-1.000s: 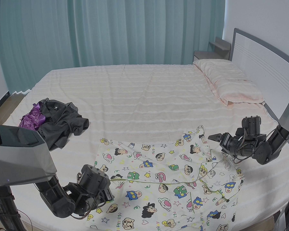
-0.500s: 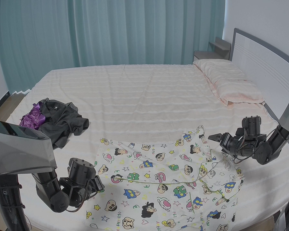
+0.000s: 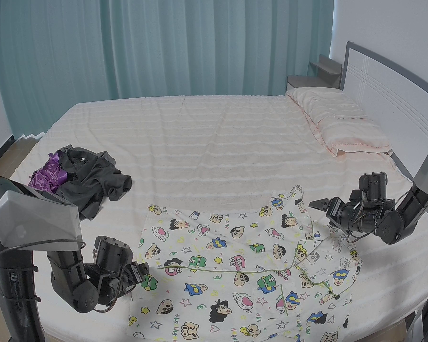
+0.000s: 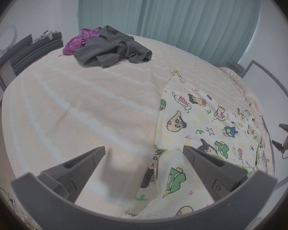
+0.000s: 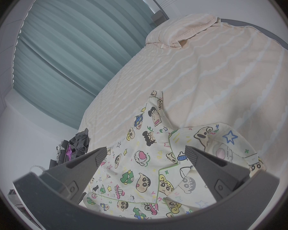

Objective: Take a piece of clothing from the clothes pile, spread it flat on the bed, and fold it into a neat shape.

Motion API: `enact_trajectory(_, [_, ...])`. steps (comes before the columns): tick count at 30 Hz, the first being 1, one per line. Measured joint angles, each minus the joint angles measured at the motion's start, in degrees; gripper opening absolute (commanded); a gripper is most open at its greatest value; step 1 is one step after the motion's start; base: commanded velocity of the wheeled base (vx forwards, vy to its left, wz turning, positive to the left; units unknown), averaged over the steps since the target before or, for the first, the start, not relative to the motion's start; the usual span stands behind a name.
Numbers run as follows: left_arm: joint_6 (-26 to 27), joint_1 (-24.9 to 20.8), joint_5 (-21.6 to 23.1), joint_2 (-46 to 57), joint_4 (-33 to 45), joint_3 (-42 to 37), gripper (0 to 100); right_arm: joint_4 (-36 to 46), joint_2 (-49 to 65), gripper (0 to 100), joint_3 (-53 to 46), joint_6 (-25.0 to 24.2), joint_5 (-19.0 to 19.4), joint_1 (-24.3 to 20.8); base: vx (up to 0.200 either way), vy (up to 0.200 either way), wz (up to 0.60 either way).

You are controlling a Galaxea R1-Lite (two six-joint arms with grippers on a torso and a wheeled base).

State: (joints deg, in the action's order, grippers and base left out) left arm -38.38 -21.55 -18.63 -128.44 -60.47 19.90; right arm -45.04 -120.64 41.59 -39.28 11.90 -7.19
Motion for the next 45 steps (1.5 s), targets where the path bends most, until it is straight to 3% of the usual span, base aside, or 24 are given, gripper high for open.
enact_trajectory(6, [-4.1,-0.1,2.2,3.2,-0.8,-2.8,100,0.1,2.3,100,-1.6,0.2,-0.1,0.0,0.000,0.000,0.00])
enact_trajectory(10, [-7.9,-2.9,3.5,7.0,-1.2,-5.6,100,0.1,6.1,100,-6.4,1.6,-0.2,-0.2,-0.050,0.000,0.00])
enact_trajectory(18, [-11.0,-8.9,4.1,11.7,-1.3,-10.1,100,-0.2,12.1,100,-19.7,8.0,0.0,0.2,-0.200,0.000,0.00])
enact_trajectory(24, [-14.6,-11.1,4.8,12.8,-1.3,-12.5,100,-5.2,13.6,100,-26.5,14.7,0.1,1.4,-0.200,0.000,0.00])
enact_trajectory(34, [-15.0,-11.9,7.7,9.7,-1.4,-14.2,100,-6.1,11.1,100,-28.7,17.3,0.0,2.6,-0.200,0.000,0.00])
enact_trajectory(45, [-17.6,-11.9,8.6,7.0,-1.6,-11.7,100,-6.2,10.1,100,-28.8,17.4,0.2,2.6,0.000,0.000,0.00])
